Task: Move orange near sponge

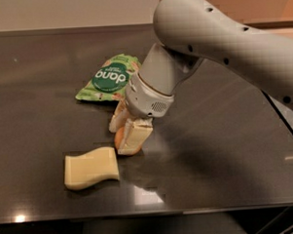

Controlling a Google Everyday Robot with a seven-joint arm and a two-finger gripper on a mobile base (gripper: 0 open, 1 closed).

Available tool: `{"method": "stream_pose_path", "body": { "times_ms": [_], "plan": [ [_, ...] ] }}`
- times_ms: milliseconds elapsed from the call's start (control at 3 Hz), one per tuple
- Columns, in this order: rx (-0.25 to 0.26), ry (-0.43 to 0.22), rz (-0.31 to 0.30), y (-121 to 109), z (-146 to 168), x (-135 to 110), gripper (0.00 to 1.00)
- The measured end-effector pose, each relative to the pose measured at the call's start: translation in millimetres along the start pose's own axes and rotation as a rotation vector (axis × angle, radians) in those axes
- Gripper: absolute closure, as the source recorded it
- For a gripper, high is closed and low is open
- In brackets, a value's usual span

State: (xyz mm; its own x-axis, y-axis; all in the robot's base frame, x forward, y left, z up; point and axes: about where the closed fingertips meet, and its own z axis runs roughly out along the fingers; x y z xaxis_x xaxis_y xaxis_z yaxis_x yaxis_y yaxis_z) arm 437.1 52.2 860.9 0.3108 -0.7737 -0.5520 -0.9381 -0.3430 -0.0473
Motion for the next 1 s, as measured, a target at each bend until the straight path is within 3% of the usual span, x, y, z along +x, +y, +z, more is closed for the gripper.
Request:
{"method": "stream_pose_path", "body": {
  "times_ms": [333, 667, 1000],
  "plan": [
    [0.001, 0.002, -0.003, 0.7, -0.1, -1.5, 0.13],
    [0.002, 0.003, -0.006, 1.3, -0.2, -2.9, 0.0],
    [0.002, 0.003, -0.006, 1.3, -0.2, -2.9, 0.0]
  ]
}}
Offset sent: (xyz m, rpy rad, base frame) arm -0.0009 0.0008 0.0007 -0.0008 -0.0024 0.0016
